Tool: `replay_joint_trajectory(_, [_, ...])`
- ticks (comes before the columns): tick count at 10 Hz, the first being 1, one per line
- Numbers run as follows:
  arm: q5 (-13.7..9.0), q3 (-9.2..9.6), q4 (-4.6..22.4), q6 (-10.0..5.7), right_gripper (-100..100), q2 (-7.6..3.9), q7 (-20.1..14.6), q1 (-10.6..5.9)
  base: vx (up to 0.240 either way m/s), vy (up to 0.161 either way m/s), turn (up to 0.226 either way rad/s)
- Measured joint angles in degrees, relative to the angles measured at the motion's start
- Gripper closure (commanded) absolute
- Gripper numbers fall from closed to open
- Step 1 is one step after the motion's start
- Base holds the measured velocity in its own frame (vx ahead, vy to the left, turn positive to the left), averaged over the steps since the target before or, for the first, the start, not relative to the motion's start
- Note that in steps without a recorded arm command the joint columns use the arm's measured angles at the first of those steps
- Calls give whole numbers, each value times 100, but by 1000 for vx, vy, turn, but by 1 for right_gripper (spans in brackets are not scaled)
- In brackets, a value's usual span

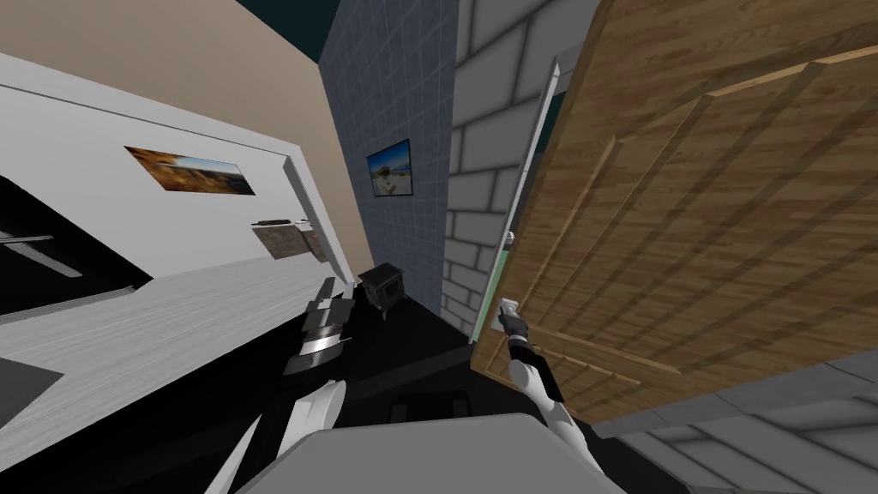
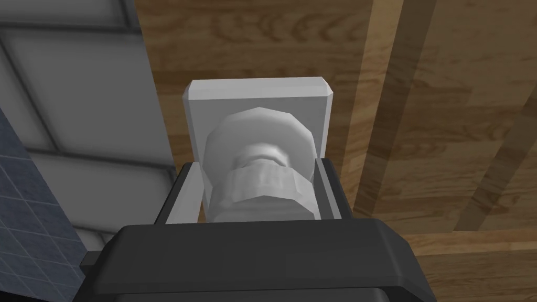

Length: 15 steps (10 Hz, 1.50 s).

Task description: Pull the door open

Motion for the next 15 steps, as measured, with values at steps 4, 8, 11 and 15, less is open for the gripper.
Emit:
replay_joint_trajectory(4, [-30, 227, -16, -45, 100, -307, -327, 128, -240, -49, 201])
replay_joint_trajectory(8, [-52, 448, -50, -122, 100, -632, -663, 221, -215, -34, 143])
replay_joint_trajectory(11, [-28, 554, -92, -176, 100, -746, -771, 296, -209, -24, 135])
replay_joint_trajectory(15, [25, 789, -185, -268, 100, -958, -973, 418, -219, -33, 117])
